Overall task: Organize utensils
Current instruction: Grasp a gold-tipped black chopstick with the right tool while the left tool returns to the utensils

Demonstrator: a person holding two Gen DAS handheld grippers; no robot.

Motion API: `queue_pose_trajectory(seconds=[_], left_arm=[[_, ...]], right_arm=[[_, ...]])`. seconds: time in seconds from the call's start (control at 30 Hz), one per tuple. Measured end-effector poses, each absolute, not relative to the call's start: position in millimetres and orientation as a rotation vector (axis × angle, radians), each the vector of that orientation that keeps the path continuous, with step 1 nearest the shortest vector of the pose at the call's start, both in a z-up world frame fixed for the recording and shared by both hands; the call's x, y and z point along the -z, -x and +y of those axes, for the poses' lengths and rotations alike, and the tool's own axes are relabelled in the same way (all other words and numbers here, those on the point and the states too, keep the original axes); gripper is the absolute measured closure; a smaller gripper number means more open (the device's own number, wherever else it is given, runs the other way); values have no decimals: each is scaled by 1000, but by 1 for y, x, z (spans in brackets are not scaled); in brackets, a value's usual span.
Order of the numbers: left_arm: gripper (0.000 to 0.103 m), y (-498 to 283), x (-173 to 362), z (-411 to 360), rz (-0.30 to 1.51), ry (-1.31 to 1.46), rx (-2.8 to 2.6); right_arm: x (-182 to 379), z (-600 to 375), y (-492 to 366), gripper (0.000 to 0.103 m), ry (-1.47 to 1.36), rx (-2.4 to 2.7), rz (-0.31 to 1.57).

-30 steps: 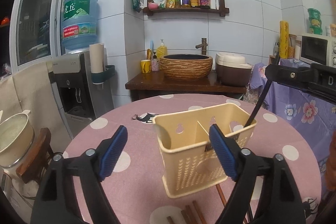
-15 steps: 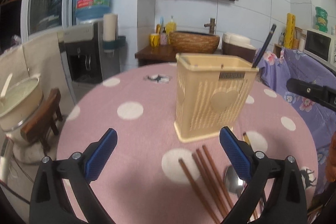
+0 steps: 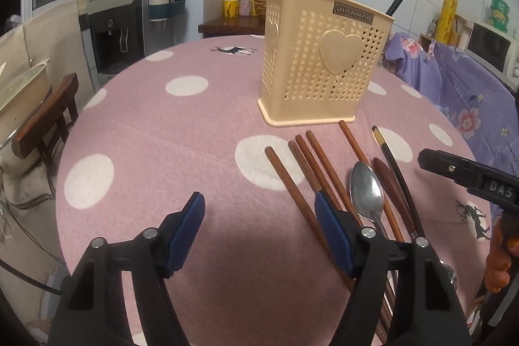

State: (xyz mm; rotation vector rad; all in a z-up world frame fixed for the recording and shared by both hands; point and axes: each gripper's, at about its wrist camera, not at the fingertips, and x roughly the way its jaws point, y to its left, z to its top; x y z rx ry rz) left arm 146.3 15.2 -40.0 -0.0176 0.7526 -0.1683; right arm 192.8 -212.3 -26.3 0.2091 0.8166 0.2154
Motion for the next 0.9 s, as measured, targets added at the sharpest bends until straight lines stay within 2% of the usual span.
queue_pose_trajectory(seconds=[0.07,0.2,0.43,0.9], left_arm=[[37,-146,42,12,758,11,173],[39,-145,43,10,759,5,176],[39,-142,40,3,743,-13,189],[39,-138,39,0,725,-39,191]], right_arm=[[30,-212,-196,60,-211,-203,832],[34,-208,-206,64,-211,-192,862],[42,-208,-230,76,-229,-167,924],[51,-194,-268,86,-178,-94,989]])
